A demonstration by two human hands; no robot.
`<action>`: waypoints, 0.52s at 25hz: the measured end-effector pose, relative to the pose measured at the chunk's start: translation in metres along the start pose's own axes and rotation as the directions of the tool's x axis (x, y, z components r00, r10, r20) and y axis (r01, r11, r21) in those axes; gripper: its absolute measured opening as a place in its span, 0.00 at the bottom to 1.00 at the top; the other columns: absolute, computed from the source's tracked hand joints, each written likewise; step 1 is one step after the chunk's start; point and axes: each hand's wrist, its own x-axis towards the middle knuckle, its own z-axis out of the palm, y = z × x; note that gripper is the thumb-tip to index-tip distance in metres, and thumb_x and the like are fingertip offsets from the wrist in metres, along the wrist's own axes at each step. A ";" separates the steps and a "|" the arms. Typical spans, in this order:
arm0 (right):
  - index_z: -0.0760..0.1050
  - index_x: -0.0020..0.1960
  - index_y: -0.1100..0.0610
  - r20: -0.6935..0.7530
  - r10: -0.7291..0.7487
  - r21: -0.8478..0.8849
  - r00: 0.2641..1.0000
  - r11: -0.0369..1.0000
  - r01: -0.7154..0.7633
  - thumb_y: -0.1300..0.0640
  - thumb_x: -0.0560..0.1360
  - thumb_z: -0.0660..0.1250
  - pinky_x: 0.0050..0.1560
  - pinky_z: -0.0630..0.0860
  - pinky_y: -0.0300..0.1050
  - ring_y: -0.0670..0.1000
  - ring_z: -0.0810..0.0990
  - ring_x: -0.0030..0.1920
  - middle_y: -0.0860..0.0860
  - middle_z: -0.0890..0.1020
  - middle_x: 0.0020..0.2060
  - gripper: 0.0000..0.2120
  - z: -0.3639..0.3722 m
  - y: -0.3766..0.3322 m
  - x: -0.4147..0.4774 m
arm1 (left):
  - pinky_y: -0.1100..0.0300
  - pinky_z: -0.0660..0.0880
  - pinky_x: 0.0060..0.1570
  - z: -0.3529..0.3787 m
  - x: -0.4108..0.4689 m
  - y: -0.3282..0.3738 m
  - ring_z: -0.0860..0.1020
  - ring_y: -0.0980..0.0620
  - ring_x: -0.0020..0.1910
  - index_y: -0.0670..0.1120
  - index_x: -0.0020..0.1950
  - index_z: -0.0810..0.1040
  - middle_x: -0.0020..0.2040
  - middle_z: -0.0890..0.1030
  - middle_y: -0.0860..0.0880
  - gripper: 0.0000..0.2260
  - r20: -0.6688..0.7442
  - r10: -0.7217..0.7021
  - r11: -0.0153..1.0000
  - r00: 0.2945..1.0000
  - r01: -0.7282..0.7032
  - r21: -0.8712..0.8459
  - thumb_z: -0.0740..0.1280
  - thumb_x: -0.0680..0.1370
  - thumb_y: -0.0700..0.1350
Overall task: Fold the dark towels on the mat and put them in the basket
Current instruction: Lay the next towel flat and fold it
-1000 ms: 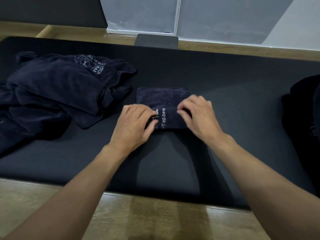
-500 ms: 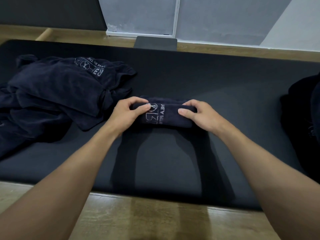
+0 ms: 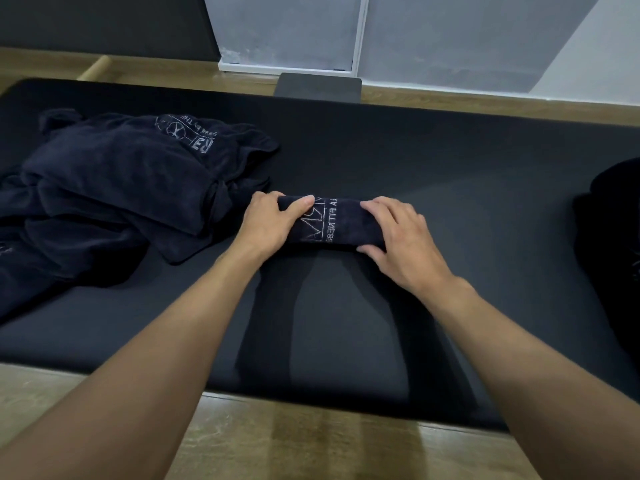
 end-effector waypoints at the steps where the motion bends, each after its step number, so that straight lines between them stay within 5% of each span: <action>1: 0.69 0.70 0.56 0.049 0.016 0.028 0.999 0.999 -0.017 0.52 0.71 0.75 0.62 0.71 0.53 0.56 0.72 0.62 0.52 0.74 0.65 0.31 -0.005 0.001 0.006 | 0.59 0.71 0.51 0.001 0.001 0.002 0.78 0.49 0.55 0.48 0.55 0.79 0.55 0.79 0.48 0.21 -0.025 0.020 0.999 0.999 -0.019 0.048 0.66 0.75 0.64; 3: 0.68 0.70 0.54 0.129 0.035 0.068 0.991 0.997 -0.044 0.50 0.73 0.73 0.62 0.68 0.46 0.55 0.72 0.61 0.50 0.75 0.63 0.28 -0.015 0.001 0.020 | 0.53 0.71 0.58 0.003 -0.007 0.006 0.74 0.46 0.59 0.48 0.61 0.76 0.60 0.75 0.46 0.17 -0.117 0.184 0.973 0.976 -0.164 0.165 0.66 0.79 0.57; 6: 0.71 0.66 0.52 0.246 0.088 0.094 0.965 0.989 -0.115 0.48 0.74 0.72 0.57 0.71 0.47 0.54 0.75 0.57 0.50 0.79 0.56 0.24 -0.027 0.001 0.036 | 0.48 0.70 0.61 0.006 -0.027 -0.006 0.69 0.44 0.64 0.50 0.72 0.70 0.71 0.71 0.51 0.26 -0.061 0.551 0.741 0.832 -0.455 0.494 0.68 0.76 0.57; 9: 0.75 0.62 0.51 0.346 0.186 0.270 0.919 0.919 -0.288 0.49 0.72 0.74 0.50 0.71 0.43 0.51 0.78 0.51 0.47 0.80 0.48 0.20 -0.036 0.004 0.044 | 0.48 0.69 0.64 0.004 -0.025 -0.019 0.67 0.42 0.65 0.50 0.78 0.62 0.75 0.66 0.51 0.39 0.082 0.555 0.622 0.828 -0.479 0.620 0.75 0.71 0.54; 11: 0.75 0.62 0.49 0.357 0.217 0.335 0.909 0.878 -0.341 0.49 0.72 0.74 0.53 0.73 0.43 0.49 0.78 0.52 0.47 0.80 0.51 0.20 -0.037 0.003 0.045 | 0.48 0.68 0.65 0.000 -0.008 -0.012 0.70 0.41 0.60 0.49 0.75 0.66 0.71 0.71 0.49 0.35 0.108 0.524 0.664 0.845 -0.485 0.569 0.76 0.71 0.48; 13: 0.70 0.68 0.48 0.326 0.146 0.247 0.934 0.940 -0.233 0.48 0.72 0.74 0.59 0.73 0.46 0.50 0.76 0.57 0.49 0.77 0.57 0.27 -0.032 0.001 0.039 | 0.48 0.67 0.65 -0.012 0.012 0.006 0.72 0.43 0.60 0.51 0.70 0.72 0.65 0.75 0.50 0.31 0.193 0.417 0.761 0.888 -0.457 0.460 0.77 0.69 0.49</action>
